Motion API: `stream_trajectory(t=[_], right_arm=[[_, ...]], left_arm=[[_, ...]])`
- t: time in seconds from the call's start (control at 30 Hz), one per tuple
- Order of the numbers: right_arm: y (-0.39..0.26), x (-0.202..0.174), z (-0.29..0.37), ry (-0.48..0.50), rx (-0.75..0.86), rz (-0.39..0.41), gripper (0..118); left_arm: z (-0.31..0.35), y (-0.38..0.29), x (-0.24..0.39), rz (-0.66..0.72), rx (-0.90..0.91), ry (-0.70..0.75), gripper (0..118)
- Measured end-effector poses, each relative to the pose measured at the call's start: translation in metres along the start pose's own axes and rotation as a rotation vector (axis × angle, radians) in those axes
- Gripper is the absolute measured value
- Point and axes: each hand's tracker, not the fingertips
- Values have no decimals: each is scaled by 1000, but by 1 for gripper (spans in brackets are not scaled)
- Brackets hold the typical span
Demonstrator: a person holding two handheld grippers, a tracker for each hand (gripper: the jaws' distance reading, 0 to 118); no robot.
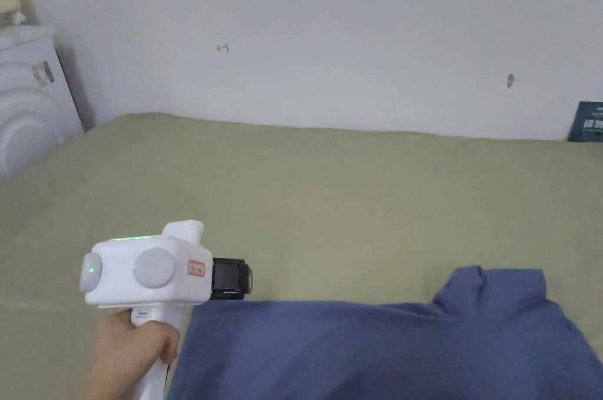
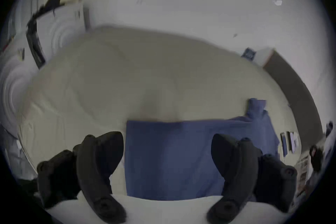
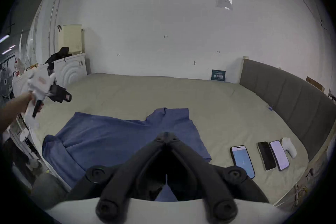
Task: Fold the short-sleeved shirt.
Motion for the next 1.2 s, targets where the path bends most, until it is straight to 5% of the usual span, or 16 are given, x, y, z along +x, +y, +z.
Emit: stream_trajectory(t=[0.27,0.37,0.4,0.43,0.47,0.5,0.57,0.6,0.73,0.87,0.9,0.97,1.03,1.07,1.1,1.2], right_arm=[[-2,30,-60,-26,-121,-21,0],[12,56,-100,-4,-190,-24,0],[22,63,-119,22,-244,-38,0],[31,68,-138,38,-292,-49,0],[42,76,-163,70,-350,-52,4],[50,81,-188,96,-414,-42,16],[60,91,-245,168,-578,-36,83],[59,99,-277,159,-722,-39,101],[53,105,-352,11,-858,35,94],[48,107,-387,36,-878,-82,93],[47,107,-391,46,-900,-109,84],[45,105,-392,77,-942,-156,44],[47,97,-384,-24,-930,-28,0],[49,97,-378,11,-906,-5,0],[50,99,-373,89,-895,-68,0],[59,97,-344,85,-820,-55,0]], left_arm=[[-114,-2,-6,22,-335,219,103],[-94,-13,1,34,-211,186,89],[-84,-16,6,15,-175,183,73],[-81,-17,8,-10,-169,163,32],[-79,-18,9,-1,-174,91,4],[-76,-19,10,18,-166,43,5],[-74,-13,12,5,-185,54,5],[-71,-13,16,-18,-171,79,5],[-74,-9,15,-34,-187,79,5],[-81,-10,11,-50,-194,79,5],[-83,-11,10,-54,-198,78,5],[-90,-10,7,-52,-206,67,5],[-93,-10,5,-46,-209,60,5],[-95,-9,4,-42,-204,58,5],[-94,-8,4,-46,-202,54,5],[-84,-8,3,-61,-164,41,5]])
